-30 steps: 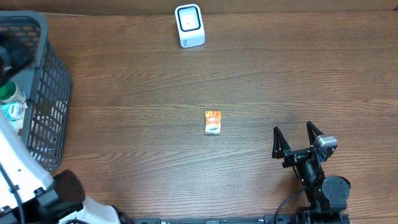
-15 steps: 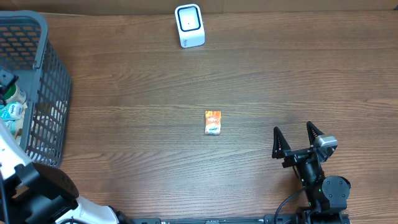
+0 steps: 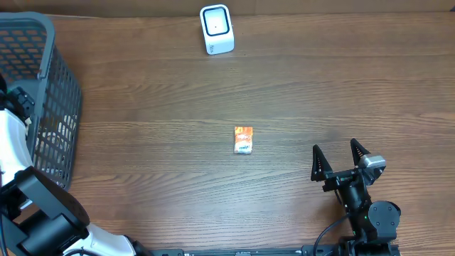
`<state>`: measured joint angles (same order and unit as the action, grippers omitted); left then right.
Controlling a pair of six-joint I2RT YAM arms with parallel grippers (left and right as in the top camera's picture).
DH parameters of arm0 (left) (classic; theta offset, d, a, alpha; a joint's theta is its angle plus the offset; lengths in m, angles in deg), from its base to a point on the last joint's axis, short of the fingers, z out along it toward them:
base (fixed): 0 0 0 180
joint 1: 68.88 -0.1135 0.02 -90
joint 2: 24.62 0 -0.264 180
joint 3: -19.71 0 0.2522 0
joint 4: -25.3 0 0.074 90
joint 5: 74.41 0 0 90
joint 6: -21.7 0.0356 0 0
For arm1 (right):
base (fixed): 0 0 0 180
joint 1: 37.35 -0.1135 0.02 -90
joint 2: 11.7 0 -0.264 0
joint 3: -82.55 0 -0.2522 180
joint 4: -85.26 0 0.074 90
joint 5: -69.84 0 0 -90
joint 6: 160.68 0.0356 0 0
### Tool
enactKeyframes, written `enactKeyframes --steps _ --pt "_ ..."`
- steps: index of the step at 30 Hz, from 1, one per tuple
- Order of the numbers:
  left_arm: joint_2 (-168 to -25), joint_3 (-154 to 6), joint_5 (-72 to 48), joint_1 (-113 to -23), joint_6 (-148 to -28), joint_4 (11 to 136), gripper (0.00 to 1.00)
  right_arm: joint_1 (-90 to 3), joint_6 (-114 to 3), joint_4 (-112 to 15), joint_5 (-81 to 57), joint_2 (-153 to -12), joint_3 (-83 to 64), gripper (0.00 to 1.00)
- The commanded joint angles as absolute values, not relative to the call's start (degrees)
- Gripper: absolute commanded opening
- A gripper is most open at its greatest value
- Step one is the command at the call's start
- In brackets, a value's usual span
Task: Scan the item barcode
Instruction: 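Return the left gripper into the basket and grasp the teal tissue pack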
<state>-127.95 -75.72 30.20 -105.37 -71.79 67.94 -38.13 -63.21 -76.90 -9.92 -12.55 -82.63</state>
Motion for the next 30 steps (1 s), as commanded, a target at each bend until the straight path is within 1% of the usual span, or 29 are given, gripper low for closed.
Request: enactKeyframes --steps 1,4,10,22,30 --pt "-128.43 -73.33 29.28 -105.68 -62.43 64.03 0.73 -37.97 -63.45 -77.23 -10.18 -11.87 -83.24 1.0" --pt "-129.17 -72.2 29.26 -105.68 -60.03 61.06 0.72 -37.97 -63.45 -77.23 -10.21 -11.87 -83.24 1.0" --pt "-134.46 -72.2 29.3 -105.72 -59.28 60.62 0.68 -37.97 -63.45 -77.23 -10.18 -11.87 -83.24 1.0" --pt "-142.14 -72.2 29.67 -106.77 -59.22 56.75 0.68 -37.97 -63.45 -77.23 -10.18 -11.87 -83.24 1.0" --pt "-142.49 -72.46 29.48 -107.21 -58.41 55.04 0.59 -37.97 -63.45 -77.23 -10.21 -11.87 -83.24 1.0"
